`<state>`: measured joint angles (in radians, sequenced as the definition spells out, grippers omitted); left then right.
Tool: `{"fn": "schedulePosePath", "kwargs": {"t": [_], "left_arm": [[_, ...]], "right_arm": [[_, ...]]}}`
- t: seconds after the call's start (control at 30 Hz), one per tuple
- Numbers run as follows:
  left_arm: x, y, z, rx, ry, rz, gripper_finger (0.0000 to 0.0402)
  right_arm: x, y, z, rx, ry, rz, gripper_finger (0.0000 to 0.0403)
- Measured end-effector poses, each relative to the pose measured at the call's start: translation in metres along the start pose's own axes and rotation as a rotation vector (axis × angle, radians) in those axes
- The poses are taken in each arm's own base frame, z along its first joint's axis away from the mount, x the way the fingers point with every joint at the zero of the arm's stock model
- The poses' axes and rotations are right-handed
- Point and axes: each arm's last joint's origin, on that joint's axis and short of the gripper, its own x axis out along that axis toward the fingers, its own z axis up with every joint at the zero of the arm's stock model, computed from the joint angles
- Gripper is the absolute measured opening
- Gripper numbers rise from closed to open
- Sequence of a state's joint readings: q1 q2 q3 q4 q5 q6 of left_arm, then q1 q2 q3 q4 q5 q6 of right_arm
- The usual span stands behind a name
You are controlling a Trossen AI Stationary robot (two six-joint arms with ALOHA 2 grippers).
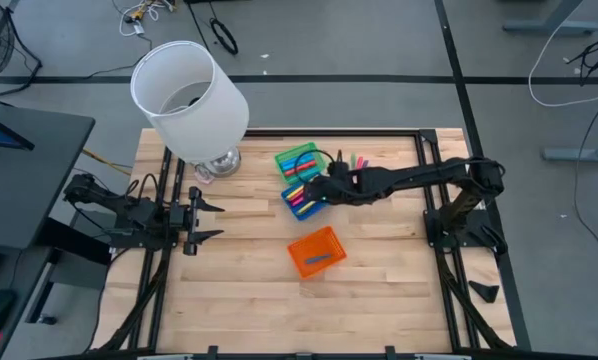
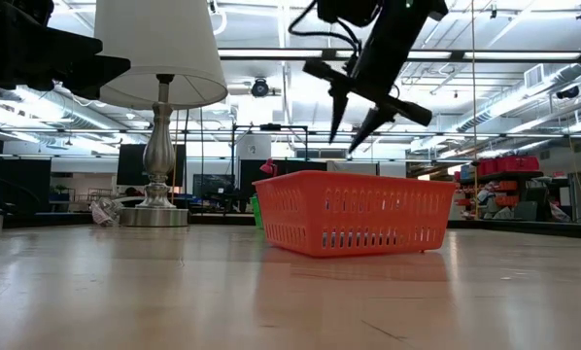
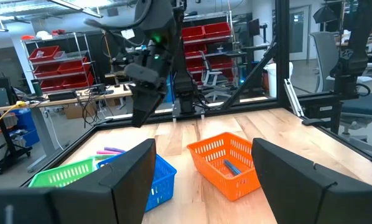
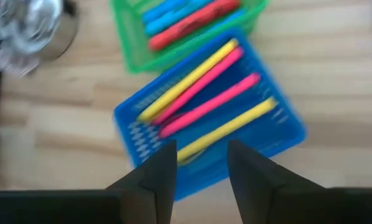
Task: Pick & Place Markers
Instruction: Put the purple marker pen into the orange bin
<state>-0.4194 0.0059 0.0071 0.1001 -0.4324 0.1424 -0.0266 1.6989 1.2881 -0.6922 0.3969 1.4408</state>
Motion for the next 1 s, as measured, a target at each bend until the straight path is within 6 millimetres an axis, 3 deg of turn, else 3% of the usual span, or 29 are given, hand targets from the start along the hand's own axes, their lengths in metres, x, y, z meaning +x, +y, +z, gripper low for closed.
{"fn": "schedulePosePath", "kwargs": {"t": [0.3,0.4,0.53,1.0], "left_arm": [[0.0,0.0,0.0,0.0,0.0,0.0,0.0273],[0.0,0.0,0.0,0.0,0.0,0.0,0.0273],[0.0,0.0,0.0,0.0,-0.001,0.0,0.0273],[0.0,0.0,0.0,0.0,0.0,0.0,0.0273]], "right_arm": [[0.003,-0.006,0.014,0.002,-0.072,-0.05,0.0139],[0.002,-0.01,0.02,-0.07,-0.076,-0.039,0.0139],[0.004,-0.023,0.027,-0.129,-0.091,-0.038,0.0139],[0.012,-0.08,0.066,0.036,-0.133,-0.177,0.0139]]}}
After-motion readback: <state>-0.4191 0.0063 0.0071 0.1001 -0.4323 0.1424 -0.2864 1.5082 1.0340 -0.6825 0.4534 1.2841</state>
